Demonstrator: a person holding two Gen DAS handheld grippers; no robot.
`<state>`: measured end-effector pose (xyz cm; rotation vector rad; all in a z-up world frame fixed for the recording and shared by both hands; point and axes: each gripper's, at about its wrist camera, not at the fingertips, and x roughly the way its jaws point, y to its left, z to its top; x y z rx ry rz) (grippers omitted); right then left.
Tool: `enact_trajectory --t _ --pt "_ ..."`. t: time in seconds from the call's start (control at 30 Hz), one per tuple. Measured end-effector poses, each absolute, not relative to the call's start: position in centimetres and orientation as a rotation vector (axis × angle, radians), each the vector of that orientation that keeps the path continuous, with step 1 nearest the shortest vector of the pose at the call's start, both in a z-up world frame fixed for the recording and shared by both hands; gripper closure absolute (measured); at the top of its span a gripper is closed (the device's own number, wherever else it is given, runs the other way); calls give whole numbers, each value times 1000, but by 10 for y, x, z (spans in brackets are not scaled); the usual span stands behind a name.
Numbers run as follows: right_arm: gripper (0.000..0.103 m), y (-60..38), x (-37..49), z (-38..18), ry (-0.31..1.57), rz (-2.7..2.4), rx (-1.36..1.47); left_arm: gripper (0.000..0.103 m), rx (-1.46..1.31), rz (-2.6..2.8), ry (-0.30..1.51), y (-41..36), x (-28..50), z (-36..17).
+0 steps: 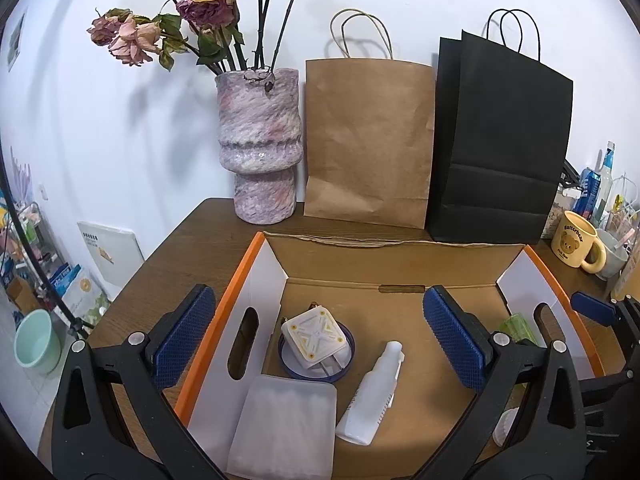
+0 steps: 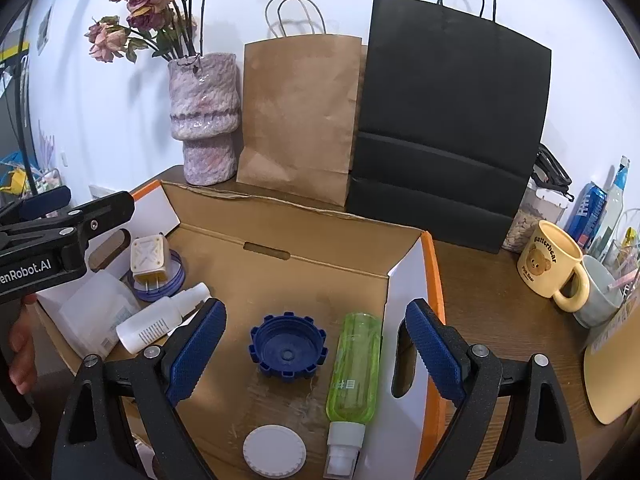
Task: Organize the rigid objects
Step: 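Withdraw both grippers from the box back over the tape roll and purple cap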
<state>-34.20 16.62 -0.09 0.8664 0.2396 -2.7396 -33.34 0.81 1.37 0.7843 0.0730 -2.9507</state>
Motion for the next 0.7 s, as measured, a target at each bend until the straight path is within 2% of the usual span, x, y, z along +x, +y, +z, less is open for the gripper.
enact_trajectory --t 0.7 --pt "8 183 -312 5 220 -2775 829 0 771 -2960 68 12 -305 16"
